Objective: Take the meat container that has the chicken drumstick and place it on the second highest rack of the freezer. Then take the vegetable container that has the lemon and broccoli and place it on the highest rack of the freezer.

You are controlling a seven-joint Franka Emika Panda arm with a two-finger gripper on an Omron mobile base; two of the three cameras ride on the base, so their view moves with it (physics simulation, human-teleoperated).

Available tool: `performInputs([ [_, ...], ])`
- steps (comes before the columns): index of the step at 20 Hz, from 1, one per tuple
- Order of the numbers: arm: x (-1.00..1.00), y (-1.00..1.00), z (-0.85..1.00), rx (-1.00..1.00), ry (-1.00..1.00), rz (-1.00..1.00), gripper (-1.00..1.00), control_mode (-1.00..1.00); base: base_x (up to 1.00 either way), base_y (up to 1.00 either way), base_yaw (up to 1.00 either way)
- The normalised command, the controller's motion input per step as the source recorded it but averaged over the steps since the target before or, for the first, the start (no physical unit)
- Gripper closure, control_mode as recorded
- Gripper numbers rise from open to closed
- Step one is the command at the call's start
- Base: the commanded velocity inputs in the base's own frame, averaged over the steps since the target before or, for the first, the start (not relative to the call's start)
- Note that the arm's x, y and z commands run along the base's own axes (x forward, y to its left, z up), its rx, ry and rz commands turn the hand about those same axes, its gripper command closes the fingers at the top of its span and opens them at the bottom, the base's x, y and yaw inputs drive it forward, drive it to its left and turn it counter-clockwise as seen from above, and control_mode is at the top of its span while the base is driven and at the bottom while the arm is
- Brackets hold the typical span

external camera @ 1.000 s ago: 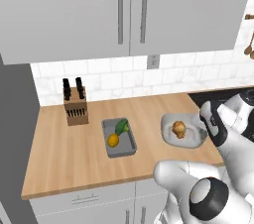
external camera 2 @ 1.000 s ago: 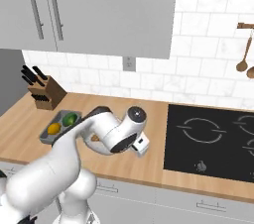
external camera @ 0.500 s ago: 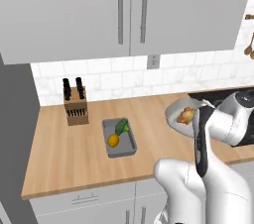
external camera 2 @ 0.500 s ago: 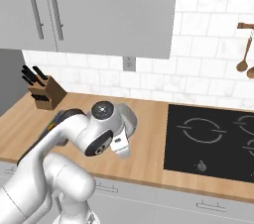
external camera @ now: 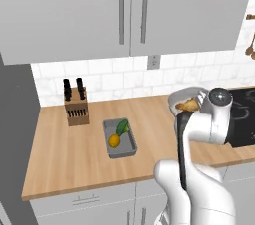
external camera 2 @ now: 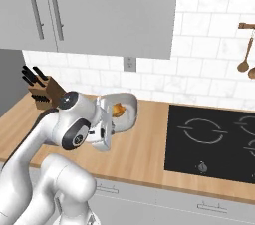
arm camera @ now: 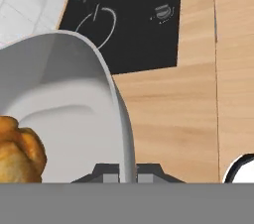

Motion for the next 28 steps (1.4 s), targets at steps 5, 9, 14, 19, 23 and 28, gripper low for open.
performInputs([
  [5,0.0,0.01,0.12,0.17,0.0,-0.22,1.0,-1.0,0.0,0.0,0.0],
  [9,0.05,0.12,0.04,0.23,-0.12,-0.18,1.0,-1.0,0.0,0.0,0.0],
  [14,0.0,0.31,0.13,0.02,-0.15,0.02,1.0,-1.0,0.0,0.0,0.0],
  [19,-0.17,0.52,0.22,-0.26,-0.06,0.11,1.0,-1.0,0.0,0.0,0.0],
  [23,-0.22,0.25,0.04,-0.09,0.01,0.0,1.0,-1.0,0.0,0.0,0.0],
  [28,-0.24,0.0,-0.01,0.15,0.01,0.0,1.0,-1.0,0.0,0.0,0.0],
])
